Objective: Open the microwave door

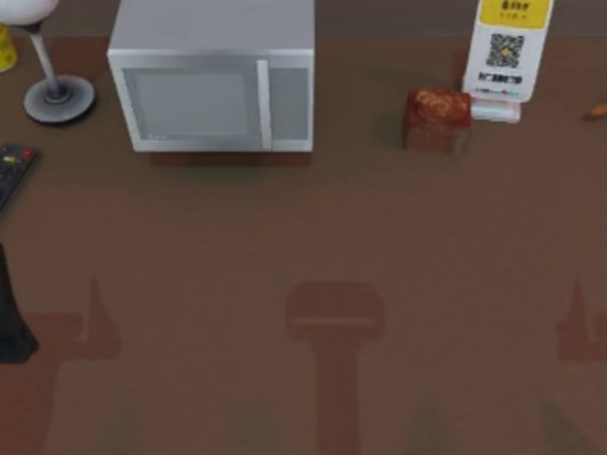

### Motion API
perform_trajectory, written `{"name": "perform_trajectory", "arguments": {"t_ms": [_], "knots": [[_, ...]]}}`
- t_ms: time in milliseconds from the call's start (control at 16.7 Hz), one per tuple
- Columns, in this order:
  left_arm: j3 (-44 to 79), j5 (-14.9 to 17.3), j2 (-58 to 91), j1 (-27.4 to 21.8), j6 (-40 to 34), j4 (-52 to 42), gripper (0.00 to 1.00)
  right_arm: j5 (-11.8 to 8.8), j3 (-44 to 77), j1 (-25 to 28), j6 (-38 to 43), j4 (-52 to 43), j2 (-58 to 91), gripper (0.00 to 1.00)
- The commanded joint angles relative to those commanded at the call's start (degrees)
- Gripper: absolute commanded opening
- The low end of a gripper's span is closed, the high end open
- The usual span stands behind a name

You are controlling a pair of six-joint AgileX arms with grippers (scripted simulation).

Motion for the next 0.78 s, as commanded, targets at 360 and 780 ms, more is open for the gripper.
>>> {"name": "perform_trajectory", "arguments": {"t_ms": [360, 780], "knots": [[5.4, -1.6, 6.0, -2.5, -1.6, -3.0, 1.00, 0.0, 0.0, 0.0, 0.0, 0.0, 0.0, 1.00], [31.6, -8.3, 37.8, -13.2, -10.4, -13.3, 1.00, 0.0, 0.0, 0.0, 0.0, 0.0, 0.0, 1.00]]}}
